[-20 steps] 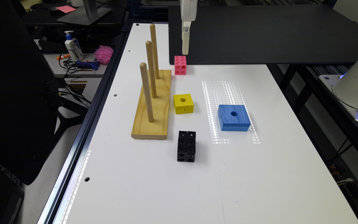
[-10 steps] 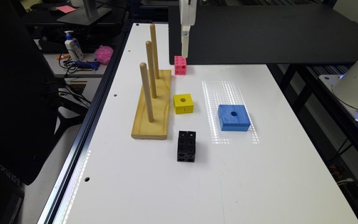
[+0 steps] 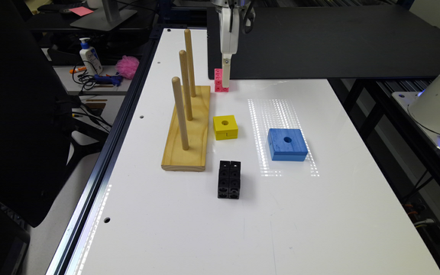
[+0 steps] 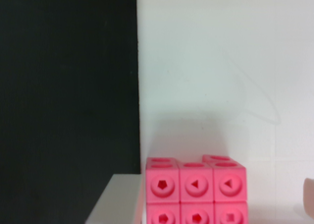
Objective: Pick up pink block.
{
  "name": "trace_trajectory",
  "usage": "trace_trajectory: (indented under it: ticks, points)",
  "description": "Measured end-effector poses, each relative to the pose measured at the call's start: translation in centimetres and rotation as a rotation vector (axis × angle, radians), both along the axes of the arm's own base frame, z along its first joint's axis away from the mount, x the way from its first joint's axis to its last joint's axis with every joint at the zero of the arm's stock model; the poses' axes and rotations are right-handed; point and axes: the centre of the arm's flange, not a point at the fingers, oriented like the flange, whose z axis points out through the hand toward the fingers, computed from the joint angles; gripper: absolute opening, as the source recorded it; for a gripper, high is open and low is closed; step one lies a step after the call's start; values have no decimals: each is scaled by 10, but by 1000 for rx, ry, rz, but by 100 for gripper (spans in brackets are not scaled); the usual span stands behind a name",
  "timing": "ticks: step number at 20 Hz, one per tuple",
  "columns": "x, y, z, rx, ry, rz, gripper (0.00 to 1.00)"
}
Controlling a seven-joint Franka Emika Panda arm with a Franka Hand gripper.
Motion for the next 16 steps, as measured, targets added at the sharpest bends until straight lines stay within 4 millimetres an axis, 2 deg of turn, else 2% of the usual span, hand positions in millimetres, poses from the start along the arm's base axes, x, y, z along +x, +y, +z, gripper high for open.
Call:
trace_trajectory:
  ticks: [9,16]
  points:
    - [3,-5,3,-6,-8,-6,100]
    - [2,-4,-23,-1,-8,-6,100]
